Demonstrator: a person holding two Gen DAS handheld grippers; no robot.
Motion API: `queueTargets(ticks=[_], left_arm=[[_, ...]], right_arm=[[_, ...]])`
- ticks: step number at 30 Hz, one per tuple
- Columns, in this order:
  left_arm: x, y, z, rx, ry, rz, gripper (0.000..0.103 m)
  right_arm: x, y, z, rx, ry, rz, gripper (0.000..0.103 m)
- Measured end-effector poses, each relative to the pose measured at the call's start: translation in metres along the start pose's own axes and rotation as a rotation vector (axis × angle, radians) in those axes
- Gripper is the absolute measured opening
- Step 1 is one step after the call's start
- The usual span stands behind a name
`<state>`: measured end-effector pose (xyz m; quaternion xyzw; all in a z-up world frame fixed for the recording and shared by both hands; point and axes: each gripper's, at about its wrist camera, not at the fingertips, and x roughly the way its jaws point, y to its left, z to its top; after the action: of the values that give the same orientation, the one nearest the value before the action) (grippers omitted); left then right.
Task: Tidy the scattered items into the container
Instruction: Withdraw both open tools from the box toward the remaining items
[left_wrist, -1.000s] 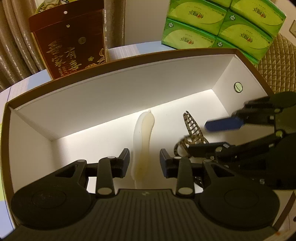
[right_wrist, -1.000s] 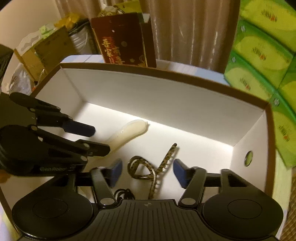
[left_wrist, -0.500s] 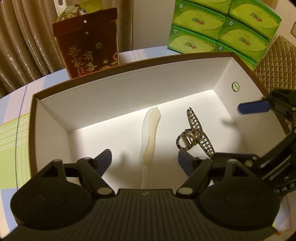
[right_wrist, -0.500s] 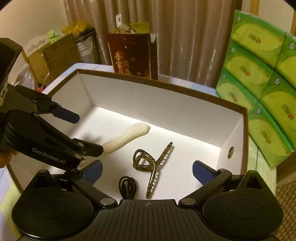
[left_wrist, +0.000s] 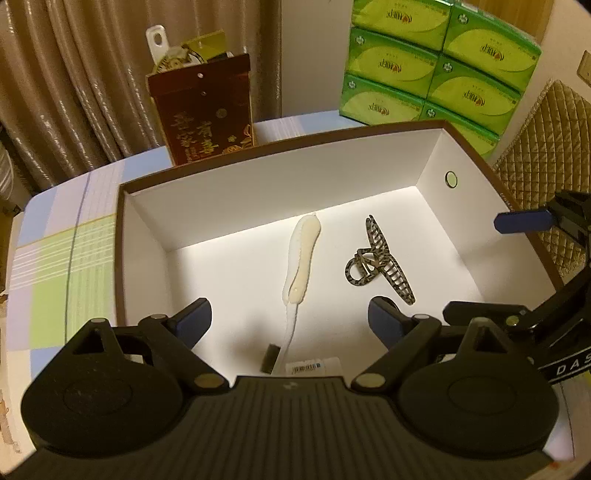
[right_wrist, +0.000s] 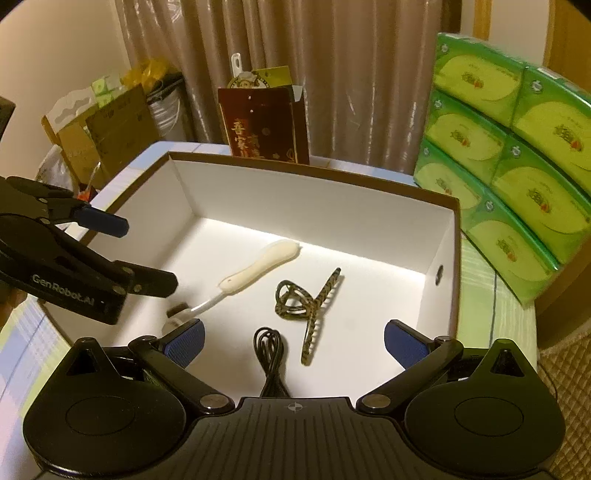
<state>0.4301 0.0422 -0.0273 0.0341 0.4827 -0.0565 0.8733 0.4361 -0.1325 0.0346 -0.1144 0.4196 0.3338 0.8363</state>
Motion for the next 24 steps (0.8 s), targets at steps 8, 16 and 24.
queueTargets(ticks=[8,16,24], left_arm=[[-0.033,-0.009,-0.011,-0.016,-0.027,0.01,0.09],[-0.071,-0.024,-0.028,-0.029,-0.069,0.0,0.09],[-0.106,-0.033,-0.048,-0.06,-0.095,0.004,0.093]], right_arm=[[-0.03,0.006,-0.006,0.013,-0.037,0.002,0.101],[-0.063,0.017,-0.018,0.018,-0.089,0.009,0.101],[-0.097,0.03,-0.033,0.003,-0.138,0.014,0.101]])
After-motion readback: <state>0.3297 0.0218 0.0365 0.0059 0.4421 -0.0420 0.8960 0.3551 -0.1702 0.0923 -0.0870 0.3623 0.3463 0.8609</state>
